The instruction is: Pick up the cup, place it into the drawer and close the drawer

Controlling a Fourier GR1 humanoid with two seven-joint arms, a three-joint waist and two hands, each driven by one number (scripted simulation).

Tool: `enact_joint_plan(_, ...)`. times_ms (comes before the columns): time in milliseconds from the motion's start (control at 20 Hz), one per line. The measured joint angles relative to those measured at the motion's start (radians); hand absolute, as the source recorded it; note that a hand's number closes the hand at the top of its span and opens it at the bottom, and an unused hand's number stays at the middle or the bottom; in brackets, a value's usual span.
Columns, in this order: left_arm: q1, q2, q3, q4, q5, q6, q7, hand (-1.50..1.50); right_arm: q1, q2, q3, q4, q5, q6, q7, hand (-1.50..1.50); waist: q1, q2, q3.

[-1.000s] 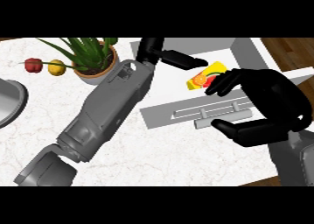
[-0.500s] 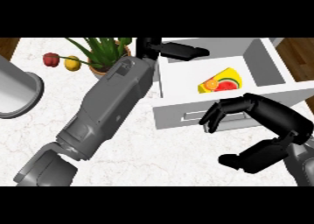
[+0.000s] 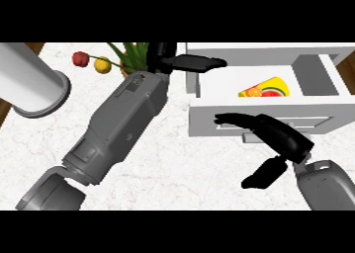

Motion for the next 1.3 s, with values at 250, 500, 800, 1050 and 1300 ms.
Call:
enact_joint_plan(250, 0.067, 0.013, 0.004, -0.051, 0.005, -0.055, -0.011, -1.5, -0.051, 0.04, 0.07, 0.26, 0.152, -0.081, -0.104, 1.5, 0.046, -0.003, 0.001)
enact_joint_plan(500, 0.106, 0.0, -0.006, -0.117, 0.007, -0.1, -0.015, -1.5, -0.169, 0.06, 0.038, 0.547, 0.216, -0.156, -0.214, 1.5, 0.078, -0.003, 0.006)
enact_joint_plan(800, 0.142, -0.003, -0.04, -0.191, 0.019, -0.165, 0.014, -1.5, -0.292, 0.064, -0.059, 0.765, 0.209, -0.244, -0.329, 1.5, 0.121, 0.001, 0.012)
enact_joint_plan(1050, 0.175, 0.009, -0.062, -0.234, 0.026, -0.2, 0.022, -1.5, -0.408, 0.029, -0.163, 0.881, 0.171, -0.29, -0.371, 1.5, 0.159, 0.009, 0.015)
enact_joint_plan(1300, 0.224, 0.031, -0.077, -0.301, 0.031, -0.24, 0.024, -1.5, -0.414, 0.013, -0.208, 0.92, 0.12, -0.243, -0.397, 1.5, 0.18, 0.005, 0.018)
